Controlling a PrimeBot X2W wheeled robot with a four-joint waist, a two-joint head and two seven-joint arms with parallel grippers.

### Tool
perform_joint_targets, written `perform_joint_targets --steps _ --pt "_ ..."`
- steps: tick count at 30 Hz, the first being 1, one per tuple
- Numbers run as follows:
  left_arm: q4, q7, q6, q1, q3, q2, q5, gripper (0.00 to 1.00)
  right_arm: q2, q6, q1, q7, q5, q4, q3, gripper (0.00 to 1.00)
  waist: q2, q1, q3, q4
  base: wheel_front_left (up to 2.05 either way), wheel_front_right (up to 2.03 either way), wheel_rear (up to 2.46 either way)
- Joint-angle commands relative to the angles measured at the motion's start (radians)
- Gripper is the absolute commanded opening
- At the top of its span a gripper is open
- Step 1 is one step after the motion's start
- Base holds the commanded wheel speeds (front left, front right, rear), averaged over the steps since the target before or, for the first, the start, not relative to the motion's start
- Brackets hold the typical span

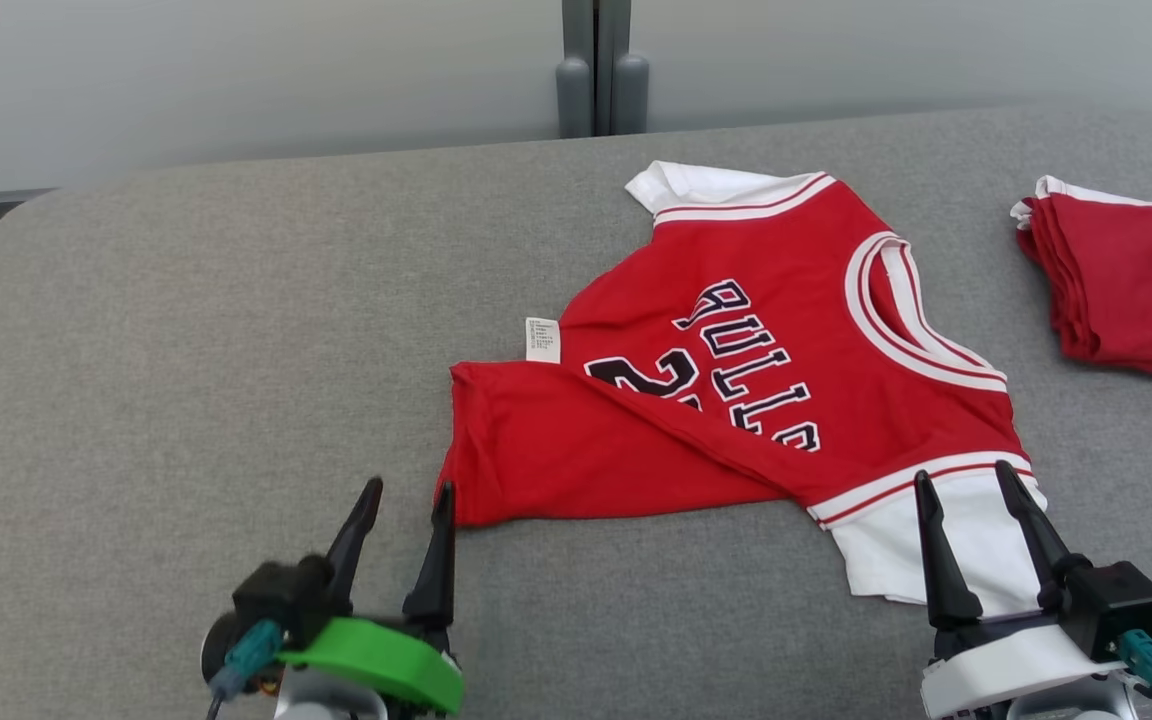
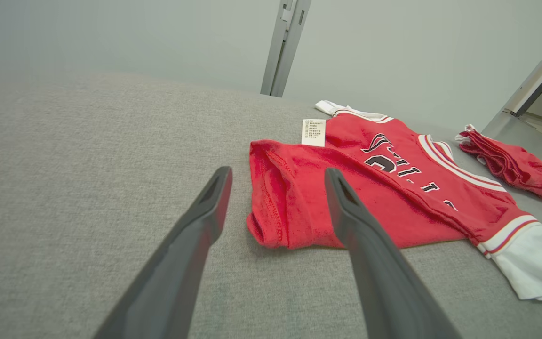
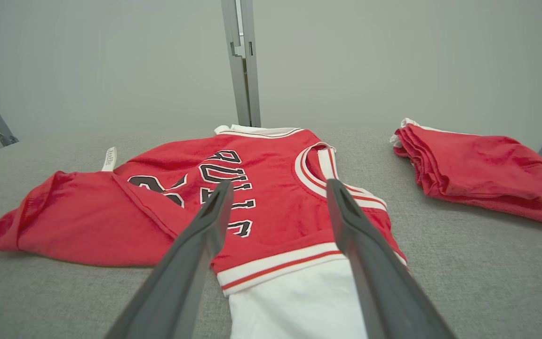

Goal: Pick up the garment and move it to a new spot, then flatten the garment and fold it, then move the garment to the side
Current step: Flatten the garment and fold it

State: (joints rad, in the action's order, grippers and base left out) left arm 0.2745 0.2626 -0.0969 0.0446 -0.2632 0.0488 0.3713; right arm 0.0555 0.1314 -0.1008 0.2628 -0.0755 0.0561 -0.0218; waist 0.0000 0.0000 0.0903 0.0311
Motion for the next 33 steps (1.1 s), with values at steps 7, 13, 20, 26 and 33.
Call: perform_joint_targets --steps 7,13,20,26,33 --pt "0.228 -0.096 -0.022 0.311 -0.058 0.007 0.059 1.00 0.006 -0.002 0.053 0.003 0.002 -0.013 0.030 1.00 0.0000 0.0000 0.088 -0.070 0.00 0.00 0.00" --pt "0.411 -0.182 0.001 0.485 -0.047 0.016 0.066 1.00 0.001 -0.002 0.067 0.002 -0.001 -0.008 0.048 1.00 0.0000 0.0000 0.117 -0.101 0.00 0.00 0.00" --pt "0.587 -0.240 0.000 0.577 -0.040 0.035 0.081 1.00 -0.003 -0.002 0.082 0.003 -0.011 0.006 0.065 1.00 0.0000 0.0000 0.124 -0.122 0.00 0.00 0.00" --pt "0.671 -0.229 -0.022 0.610 -0.044 0.037 0.114 1.00 -0.004 -0.002 0.096 0.003 -0.015 0.019 0.079 1.00 0.0000 0.0000 0.130 -0.136 0.00 0.00 0.00" --pt "0.740 -0.210 -0.033 0.633 -0.076 0.034 0.135 0.00 -0.004 -0.002 0.103 0.003 -0.032 0.030 0.084 1.00 0.0000 0.0000 0.129 -0.147 0.00 0.00 0.00"
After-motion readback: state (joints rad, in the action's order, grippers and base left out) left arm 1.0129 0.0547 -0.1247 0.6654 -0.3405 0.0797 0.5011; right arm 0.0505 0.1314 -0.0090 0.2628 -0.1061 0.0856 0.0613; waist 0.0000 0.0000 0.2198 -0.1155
